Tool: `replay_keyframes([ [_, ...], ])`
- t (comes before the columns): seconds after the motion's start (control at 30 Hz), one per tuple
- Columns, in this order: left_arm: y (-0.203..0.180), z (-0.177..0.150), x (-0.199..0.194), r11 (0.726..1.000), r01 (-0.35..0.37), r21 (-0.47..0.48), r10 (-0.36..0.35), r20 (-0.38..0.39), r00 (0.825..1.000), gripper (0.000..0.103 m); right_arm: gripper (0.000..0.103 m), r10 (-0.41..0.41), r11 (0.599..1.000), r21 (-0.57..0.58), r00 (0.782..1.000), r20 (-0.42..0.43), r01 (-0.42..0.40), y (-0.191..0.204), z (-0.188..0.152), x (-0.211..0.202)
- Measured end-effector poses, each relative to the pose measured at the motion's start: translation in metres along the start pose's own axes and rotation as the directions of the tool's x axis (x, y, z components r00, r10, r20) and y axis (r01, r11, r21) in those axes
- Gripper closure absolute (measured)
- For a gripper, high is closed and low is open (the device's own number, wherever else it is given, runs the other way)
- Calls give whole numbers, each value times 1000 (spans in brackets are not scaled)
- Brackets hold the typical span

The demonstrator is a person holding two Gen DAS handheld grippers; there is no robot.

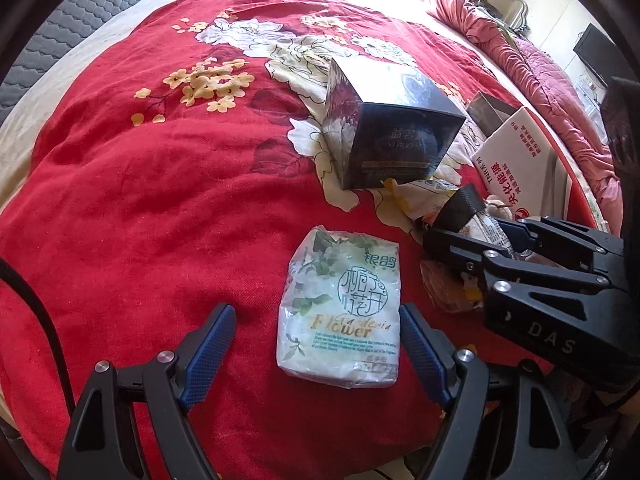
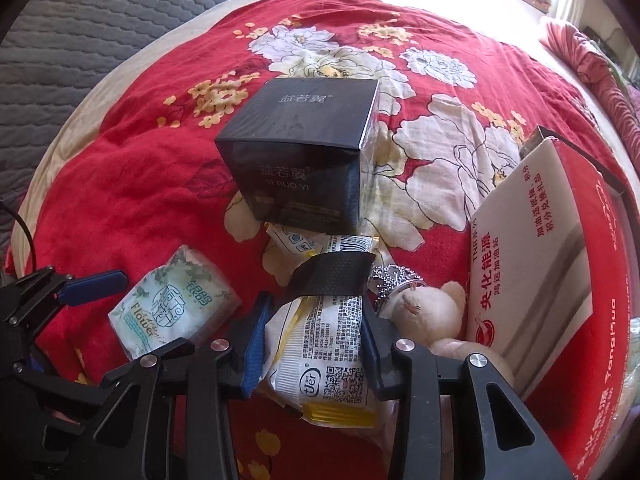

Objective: Organize soft objects
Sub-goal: 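Grasp the yellow snack bag with the right tool, then grasp the white Flower tissue pack with the left tool while the right tool holds the snack bag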

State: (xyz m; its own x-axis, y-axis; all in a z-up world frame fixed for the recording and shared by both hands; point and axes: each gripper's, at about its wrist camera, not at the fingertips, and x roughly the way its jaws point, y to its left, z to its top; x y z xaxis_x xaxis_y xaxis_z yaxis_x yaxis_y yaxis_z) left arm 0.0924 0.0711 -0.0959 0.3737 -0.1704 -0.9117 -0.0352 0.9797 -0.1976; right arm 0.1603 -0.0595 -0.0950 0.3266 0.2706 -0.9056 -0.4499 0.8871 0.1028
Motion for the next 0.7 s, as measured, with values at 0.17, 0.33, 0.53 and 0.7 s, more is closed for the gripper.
replay_keyframes([
  [0.17,-5,2,7,1000,5,8,-5,3,1000,31,63,49,998,38,998,31,-50,-5,-4,-11],
  [0.33,-10,3,8,999,40,33,-41,33,999,55,63,87,994,54,994,67,-90,-4,-6,-24],
  [0.53,-14,3,-5,995,94,27,-96,83,992,58,63,103,992,66,988,113,-111,-4,-11,-44],
  [0.7,-24,-4,-32,996,91,25,-94,148,984,58,63,110,991,60,979,171,-122,-6,-13,-70],
])
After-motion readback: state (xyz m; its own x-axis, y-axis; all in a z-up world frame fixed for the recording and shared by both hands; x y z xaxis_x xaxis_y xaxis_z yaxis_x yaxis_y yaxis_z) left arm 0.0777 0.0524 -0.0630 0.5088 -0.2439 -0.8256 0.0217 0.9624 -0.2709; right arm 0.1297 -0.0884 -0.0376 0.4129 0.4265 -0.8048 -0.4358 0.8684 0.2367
